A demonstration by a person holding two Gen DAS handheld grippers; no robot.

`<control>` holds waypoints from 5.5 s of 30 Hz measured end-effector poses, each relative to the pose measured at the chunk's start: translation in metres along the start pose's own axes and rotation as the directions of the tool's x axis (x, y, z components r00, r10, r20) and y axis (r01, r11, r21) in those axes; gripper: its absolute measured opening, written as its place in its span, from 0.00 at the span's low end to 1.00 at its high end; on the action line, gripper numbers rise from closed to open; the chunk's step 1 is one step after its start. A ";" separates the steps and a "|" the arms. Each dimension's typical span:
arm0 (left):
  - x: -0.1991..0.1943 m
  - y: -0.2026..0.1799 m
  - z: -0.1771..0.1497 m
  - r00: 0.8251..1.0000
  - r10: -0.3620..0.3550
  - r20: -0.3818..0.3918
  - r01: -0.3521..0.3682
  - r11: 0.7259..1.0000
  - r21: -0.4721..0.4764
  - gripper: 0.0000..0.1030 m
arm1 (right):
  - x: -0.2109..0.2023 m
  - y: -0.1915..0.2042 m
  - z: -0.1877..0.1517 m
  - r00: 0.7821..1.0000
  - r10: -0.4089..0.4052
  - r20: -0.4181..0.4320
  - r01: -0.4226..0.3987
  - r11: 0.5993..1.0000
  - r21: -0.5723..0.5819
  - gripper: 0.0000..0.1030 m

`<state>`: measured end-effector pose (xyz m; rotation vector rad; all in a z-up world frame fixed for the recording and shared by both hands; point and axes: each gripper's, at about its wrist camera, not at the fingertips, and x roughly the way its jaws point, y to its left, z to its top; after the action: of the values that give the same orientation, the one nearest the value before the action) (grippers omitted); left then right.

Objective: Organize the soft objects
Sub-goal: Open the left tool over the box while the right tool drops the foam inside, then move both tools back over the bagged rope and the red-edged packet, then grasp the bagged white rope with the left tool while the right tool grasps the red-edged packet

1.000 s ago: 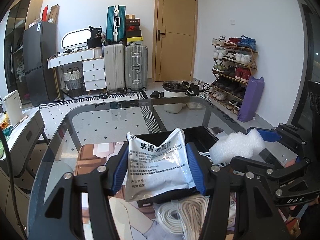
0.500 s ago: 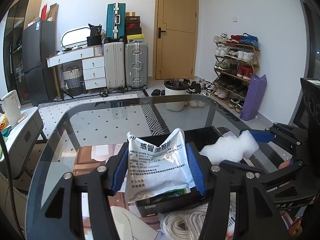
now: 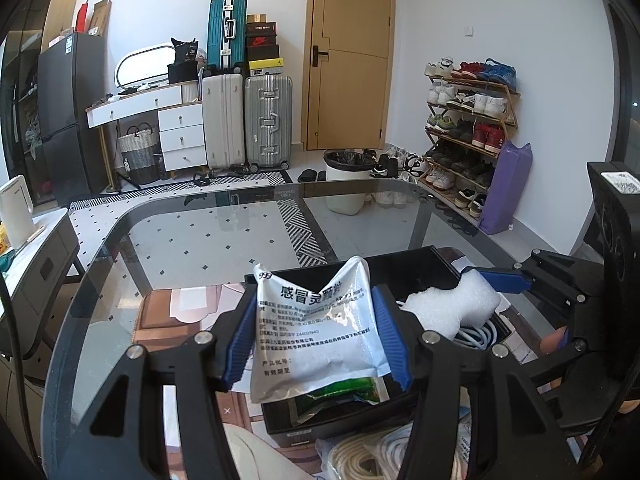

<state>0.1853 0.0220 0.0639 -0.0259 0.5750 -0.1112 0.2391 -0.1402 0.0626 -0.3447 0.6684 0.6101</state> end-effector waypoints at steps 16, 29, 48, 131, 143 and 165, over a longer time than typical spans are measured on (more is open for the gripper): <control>0.018 -0.003 0.001 0.998 -0.018 -0.053 0.018 1.000 -0.002 0.60 | -0.006 -0.004 -0.002 0.999 -0.022 0.043 0.023 1.000 -0.006 0.85; -0.016 -0.009 -0.006 0.999 -0.040 -0.001 0.040 0.999 -0.029 1.00 | -0.055 -0.009 -0.026 0.998 -0.030 0.059 0.024 0.995 0.102 0.99; -0.053 -0.022 -0.060 0.996 0.078 -0.040 -0.079 0.996 -0.028 1.00 | -0.066 -0.016 -0.084 0.999 0.039 -0.017 -0.034 0.969 0.244 0.99; -0.036 -0.053 -0.094 0.979 0.081 -0.188 -0.061 0.992 0.109 1.00 | -0.064 -0.002 -0.116 0.980 0.161 -0.114 -0.135 0.968 0.212 0.49; -0.026 -0.062 -0.096 0.970 0.034 -0.240 -0.001 0.991 0.135 0.73 | -0.055 0.013 -0.128 0.969 0.180 -0.168 -0.157 0.977 0.142 0.74; -0.053 -0.045 -0.092 0.983 -0.027 -0.179 0.039 0.997 0.068 0.37 | -0.046 0.030 -0.127 0.979 0.112 -0.169 -0.105 0.993 0.051 0.71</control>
<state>0.0863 -0.0160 0.0178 0.0447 0.7496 -0.1676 0.1316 -0.1970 -0.0042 -0.3256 0.8682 0.6747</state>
